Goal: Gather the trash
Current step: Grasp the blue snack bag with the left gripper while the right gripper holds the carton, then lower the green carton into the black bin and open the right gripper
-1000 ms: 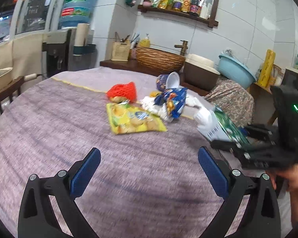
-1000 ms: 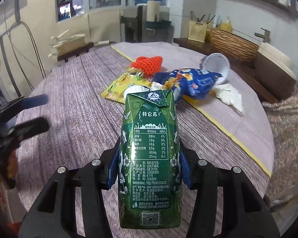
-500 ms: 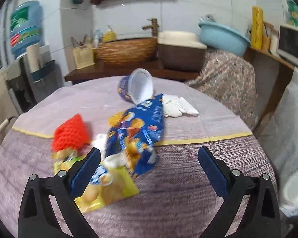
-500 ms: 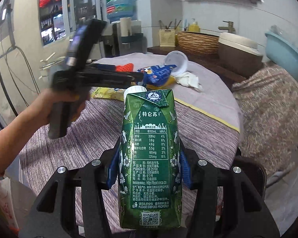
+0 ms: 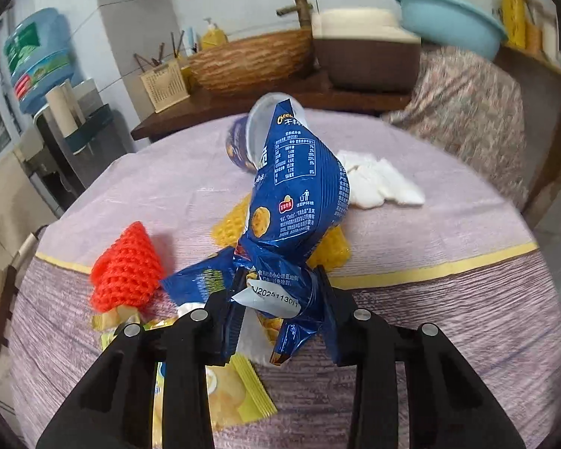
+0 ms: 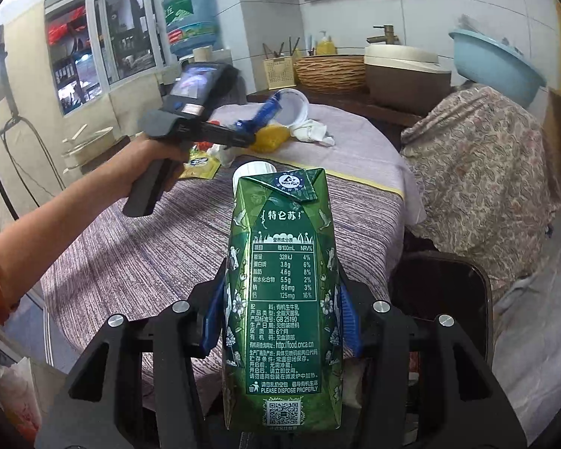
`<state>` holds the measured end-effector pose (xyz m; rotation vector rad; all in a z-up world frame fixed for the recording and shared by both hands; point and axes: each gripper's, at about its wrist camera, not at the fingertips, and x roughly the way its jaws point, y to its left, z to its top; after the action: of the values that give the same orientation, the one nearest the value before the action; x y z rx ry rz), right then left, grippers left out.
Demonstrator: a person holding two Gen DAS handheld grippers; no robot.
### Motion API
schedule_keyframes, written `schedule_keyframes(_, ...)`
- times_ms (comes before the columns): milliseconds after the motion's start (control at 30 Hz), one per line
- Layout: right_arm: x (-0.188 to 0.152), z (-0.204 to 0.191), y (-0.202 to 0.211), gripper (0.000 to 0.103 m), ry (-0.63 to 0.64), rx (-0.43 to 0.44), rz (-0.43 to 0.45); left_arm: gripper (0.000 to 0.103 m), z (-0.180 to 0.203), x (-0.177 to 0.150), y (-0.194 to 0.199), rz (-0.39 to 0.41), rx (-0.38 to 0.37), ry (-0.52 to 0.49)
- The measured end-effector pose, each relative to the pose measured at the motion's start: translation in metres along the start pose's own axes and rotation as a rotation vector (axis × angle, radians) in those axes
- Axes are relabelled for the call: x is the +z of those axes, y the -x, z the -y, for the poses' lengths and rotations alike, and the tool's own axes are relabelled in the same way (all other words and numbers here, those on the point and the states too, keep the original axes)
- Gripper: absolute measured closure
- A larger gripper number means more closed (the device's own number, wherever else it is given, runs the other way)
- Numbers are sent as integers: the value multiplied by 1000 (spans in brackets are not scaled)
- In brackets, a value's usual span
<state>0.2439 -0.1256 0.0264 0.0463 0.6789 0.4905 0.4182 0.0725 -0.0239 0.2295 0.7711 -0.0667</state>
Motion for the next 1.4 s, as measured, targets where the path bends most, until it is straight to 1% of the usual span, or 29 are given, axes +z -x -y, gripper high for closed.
schedule_keyframes(33, -2, 3, 0, 52, -10, 3, 1, 68, -5, -5, 13, 24, -34, 32)
schedule_keyframes(100, -5, 7, 0, 52, -30, 1, 8, 68, -11, -15, 32, 65, -58, 70)
schedule_keyframes(233, -11, 13, 1, 52, -61, 7, 19, 68, -11, -39, 70, 130, -110, 93)
schedule_keyframes(333, -16, 17, 2, 52, -77, -18, 33, 68, -5, -59, 103, 184, -163, 114)
schedule_keyframes(433, -22, 22, 5, 52, -95, -25, 46, 68, 6, -80, 134, 225, -211, 125)
schedule_keyframes(500, -26, 25, 7, 52, -105, -44, 56, 68, 13, -90, 149, 253, -239, 140)
schedule_keyframes(567, -31, 29, 10, 52, -123, -48, 64, 68, 23, -101, 163, 270, -287, 157)
schedule_keyframes(667, -38, 35, 14, 52, -142, -50, 63, 68, 33, -110, 173, 297, -276, 160)
schedule_keyframes(700, -41, 36, 15, 52, -145, -55, 63, 68, 38, -114, 175, 302, -281, 167)
schedule_keyframes(767, -45, 40, 19, 52, -156, -60, 65, 68, 44, -120, 182, 314, -314, 192)
schedule_keyframes(800, -47, 42, 21, 52, -160, -64, 69, 68, 50, -123, 184, 316, -344, 203)
schedule_keyframes(900, -53, 52, 28, 52, -178, -94, 87, 68, 73, -130, 186, 308, -382, 188)
schedule_keyframes(1033, -65, 75, 35, 52, -218, -175, 94, 68, 111, -137, 181, 280, -474, 156)
schedule_keyframes(1067, -68, 84, 35, 52, -226, -208, 90, 68, 121, -137, 178, 273, -497, 148)
schedule_keyframes(1133, -75, 102, 31, 52, -247, -252, 67, 68, 143, -137, 173, 255, -544, 126)
schedule_keyframes(1233, -87, 131, 18, 52, -303, -271, 27, 68, 175, -139, 165, 230, -588, 82)
schedule_keyframes(1333, -98, 154, -2, 52, -334, -285, -20, 68, 198, -139, 153, 197, -618, 59)
schedule_keyframes(1400, -104, 167, -16, 52, -354, -283, -48, 68, 208, -141, 146, 181, -621, 49)
